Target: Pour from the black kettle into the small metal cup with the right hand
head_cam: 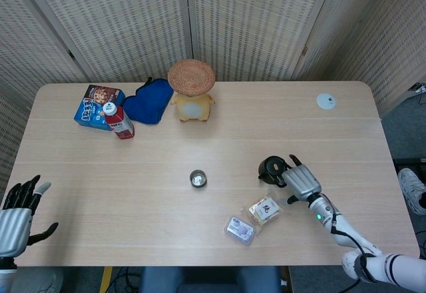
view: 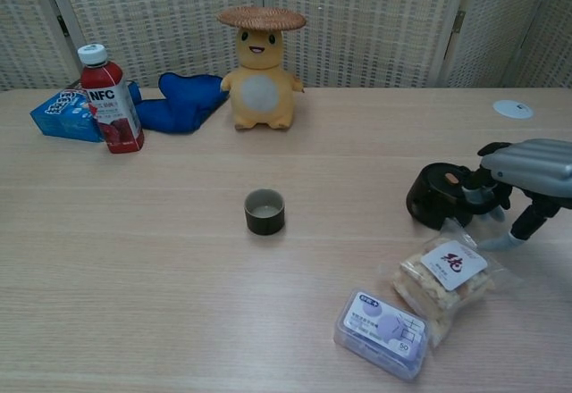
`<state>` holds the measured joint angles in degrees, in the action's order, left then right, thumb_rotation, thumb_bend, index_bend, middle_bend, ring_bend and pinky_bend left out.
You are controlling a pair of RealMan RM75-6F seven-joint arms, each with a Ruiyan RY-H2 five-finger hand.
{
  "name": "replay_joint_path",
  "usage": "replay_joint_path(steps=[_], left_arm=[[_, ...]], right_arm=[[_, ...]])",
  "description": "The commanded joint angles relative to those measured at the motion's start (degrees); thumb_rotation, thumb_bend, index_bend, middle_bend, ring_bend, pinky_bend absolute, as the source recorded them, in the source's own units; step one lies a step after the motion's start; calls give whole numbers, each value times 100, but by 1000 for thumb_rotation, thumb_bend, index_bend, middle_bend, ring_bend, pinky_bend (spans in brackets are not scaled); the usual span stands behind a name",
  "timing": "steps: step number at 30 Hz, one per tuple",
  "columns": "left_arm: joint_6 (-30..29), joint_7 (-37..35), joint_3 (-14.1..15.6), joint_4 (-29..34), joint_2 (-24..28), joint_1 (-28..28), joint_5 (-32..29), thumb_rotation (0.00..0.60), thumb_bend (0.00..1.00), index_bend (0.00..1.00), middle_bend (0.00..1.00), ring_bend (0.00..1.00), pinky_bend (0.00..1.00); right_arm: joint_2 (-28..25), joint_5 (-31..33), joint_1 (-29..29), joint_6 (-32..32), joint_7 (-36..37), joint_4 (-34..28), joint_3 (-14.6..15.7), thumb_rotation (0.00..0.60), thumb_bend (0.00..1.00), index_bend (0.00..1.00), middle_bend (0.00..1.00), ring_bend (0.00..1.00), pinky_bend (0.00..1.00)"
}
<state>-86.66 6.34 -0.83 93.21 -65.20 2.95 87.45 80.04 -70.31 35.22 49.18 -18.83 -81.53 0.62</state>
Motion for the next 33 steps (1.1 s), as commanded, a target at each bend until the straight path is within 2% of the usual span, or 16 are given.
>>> replay_joint_path(steps=[1, 7, 12, 15, 20, 25, 29, 33], left_arm=[[-2, 14, -1, 10, 2, 2, 2, 600, 198, 129, 0, 59, 0], [-23, 32, 8, 34, 16, -17, -1, 600, 198, 129, 0, 59, 0], [-28, 33, 12, 50, 25, -26, -7, 600, 198, 129, 0, 59, 0], [-32, 40, 13, 59, 33, -30, -7, 600, 198, 129, 0, 59, 0], [-34, 44, 10, 76, 52, -33, -15, 600, 198, 129, 0, 59, 0], [-46, 53, 5, 93, 72, -38, -16, 600, 198, 129, 0, 59, 0], [-35, 75, 9, 115, 82, -43, -31, 600, 198, 129, 0, 59, 0], [-9, 110, 13, 143, 98, -45, -62, 600, 198, 129, 0, 59, 0]], right_arm=[[14, -14, 3, -58, 29, 34, 17, 455, 0, 559, 588, 480, 0], [55, -72, -2, -53, 122, 101, -23, 519, 0, 634, 659, 544, 0], [86, -123, 9, -33, 333, 146, -123, 598, 0, 755, 792, 675, 0], [77, -109, 56, -113, 504, 144, -205, 600, 0, 812, 869, 750, 0], [70, -59, 183, -255, 786, 184, -398, 600, 0, 865, 941, 817, 0], [90, -11, 336, -383, 1009, 278, -596, 600, 0, 919, 991, 867, 97], [102, -48, 442, -463, 1259, 343, -718, 597, 0, 959, 1000, 890, 123], [76, -91, 521, -534, 1396, 385, -769, 531, 0, 995, 1000, 912, 131]])
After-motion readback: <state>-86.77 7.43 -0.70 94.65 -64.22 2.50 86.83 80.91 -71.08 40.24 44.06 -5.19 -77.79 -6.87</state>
